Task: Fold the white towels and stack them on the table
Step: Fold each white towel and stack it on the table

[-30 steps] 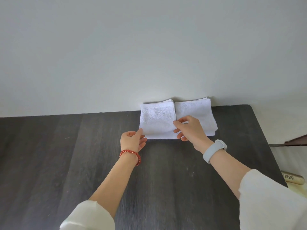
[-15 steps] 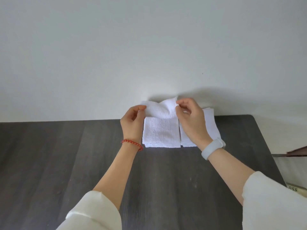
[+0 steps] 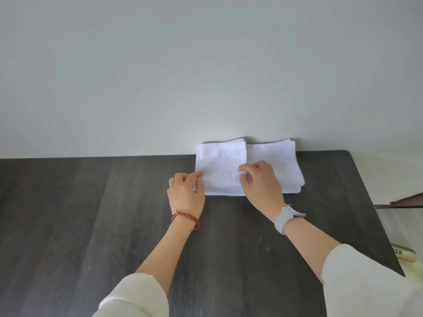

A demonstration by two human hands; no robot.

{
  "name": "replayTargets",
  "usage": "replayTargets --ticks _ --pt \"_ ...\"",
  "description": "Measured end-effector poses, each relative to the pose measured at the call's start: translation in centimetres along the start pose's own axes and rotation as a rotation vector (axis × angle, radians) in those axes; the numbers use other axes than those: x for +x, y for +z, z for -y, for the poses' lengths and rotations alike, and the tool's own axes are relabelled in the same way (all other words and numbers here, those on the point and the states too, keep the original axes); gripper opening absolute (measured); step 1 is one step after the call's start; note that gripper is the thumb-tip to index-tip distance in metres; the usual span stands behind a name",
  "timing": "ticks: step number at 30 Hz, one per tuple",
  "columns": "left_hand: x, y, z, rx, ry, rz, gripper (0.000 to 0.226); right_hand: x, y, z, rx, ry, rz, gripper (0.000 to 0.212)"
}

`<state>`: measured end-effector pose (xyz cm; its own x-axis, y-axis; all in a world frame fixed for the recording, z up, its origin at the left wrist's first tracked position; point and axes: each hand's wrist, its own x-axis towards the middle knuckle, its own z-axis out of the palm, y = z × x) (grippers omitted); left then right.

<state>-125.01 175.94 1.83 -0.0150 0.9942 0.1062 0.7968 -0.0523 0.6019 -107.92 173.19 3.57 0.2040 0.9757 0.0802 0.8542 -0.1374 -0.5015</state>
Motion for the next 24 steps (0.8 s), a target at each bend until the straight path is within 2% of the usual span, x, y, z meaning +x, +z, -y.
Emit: replayTargets --ticks 2,4,5,7,8,10,13,15,17,19,21,22,24 --pt "-0.3 0.3 -0.2 0.123 0.175 -0.06 0.031 -0.1 0.1 -0.3 -0.189 -0.133 -0.087 0.027" --pt "-0.3 0.5 -0.7 0.262 0.336 0.029 0.04 0.0 0.5 -0.4 -0.362 -0.242 -0.047 0.039" --pt "-0.2 0.6 -1.1 0.345 0.37 0.126 0.048 0.2 0.7 -0.3 -0.432 -0.265 0.012 0.046" --pt "0.4 0.9 -1.7 0.478 0.361 0.284 0.062 0.9 1.0 -0.2 -0.507 -0.261 0.094 0.055" --pt "0.9 1.3 -1.5 0.494 0.325 0.332 0.061 1.4 1.1 -0.3 -0.52 -0.239 0.136 0.057" --pt "1.9 1.8 -1.2 0.482 0.245 0.397 0.059 2.1 1.1 -0.2 -0.55 -0.195 0.225 0.061" --pt "2.7 1.6 -1.1 0.458 0.226 0.464 0.06 2.6 0.9 -0.1 -0.531 -0.187 0.288 0.061" --pt "2.8 1.2 -1.1 0.383 0.237 0.447 0.058 2.1 0.2 0.1 -0.394 -0.213 0.242 0.057" --pt "2.7 0.6 -1.0 0.221 0.189 0.369 0.056 1.5 -1.0 -0.3 -0.14 -0.181 0.098 0.048" --pt "2.6 0.1 -0.8 -0.077 0.011 0.322 0.055 0.9 -2.2 -1.7 0.023 -0.072 -0.149 0.044" --pt "2.6 -0.7 -0.9 -0.403 -0.237 0.361 0.055 0.7 -3.3 -3.6 0.113 0.122 -0.289 0.041" --pt "2.6 -1.0 -1.0 -0.501 -0.333 0.387 0.055 0.6 -3.6 -4.6 0.195 0.262 -0.283 0.041" --pt "2.6 -1.2 -1.2 -0.57 -0.419 0.43 0.055 0.4 -3.9 -6.0 0.408 0.556 -0.144 0.046"
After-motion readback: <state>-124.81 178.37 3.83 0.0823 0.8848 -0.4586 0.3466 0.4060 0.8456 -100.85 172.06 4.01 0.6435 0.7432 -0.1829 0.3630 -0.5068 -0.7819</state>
